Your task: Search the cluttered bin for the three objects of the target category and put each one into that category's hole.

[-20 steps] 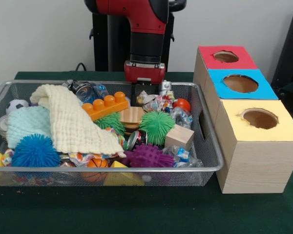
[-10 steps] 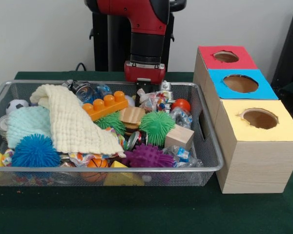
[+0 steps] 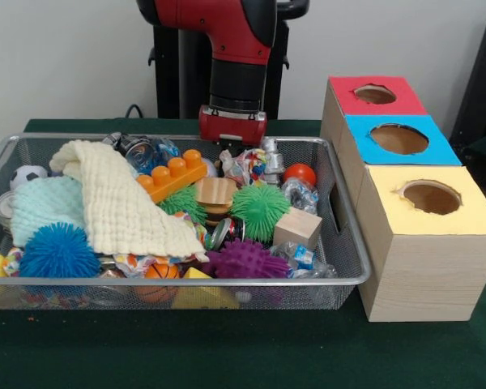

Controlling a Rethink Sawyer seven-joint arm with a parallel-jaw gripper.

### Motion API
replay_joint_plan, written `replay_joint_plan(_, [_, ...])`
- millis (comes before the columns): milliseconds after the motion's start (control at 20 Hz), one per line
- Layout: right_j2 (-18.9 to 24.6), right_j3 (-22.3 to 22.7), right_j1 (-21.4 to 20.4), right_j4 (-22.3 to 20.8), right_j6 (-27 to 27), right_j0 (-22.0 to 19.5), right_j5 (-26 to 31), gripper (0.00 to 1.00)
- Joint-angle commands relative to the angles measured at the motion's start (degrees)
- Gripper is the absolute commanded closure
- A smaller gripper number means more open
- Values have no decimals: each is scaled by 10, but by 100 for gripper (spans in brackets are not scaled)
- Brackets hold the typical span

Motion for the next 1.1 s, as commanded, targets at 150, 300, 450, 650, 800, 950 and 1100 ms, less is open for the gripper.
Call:
replay_joint_plan(150, [18,-36,-22,10,26,-26,214,100])
replay_joint_plan(300, [52,-31,-79,4,21,-33,254,100])
replay_joint_plan(450, [94,-38,-131,-9,13,-43,276,100])
replay_joint_plan(650, [133,-46,-173,-43,11,-58,248,100])
replay_joint_plan(800, [143,-55,-186,-62,10,-63,238,100])
replay_joint_plan(950, [156,-64,-189,-87,16,-72,208,100])
replay_joint_plan(1100, [155,-74,-189,-109,22,-69,186,100])
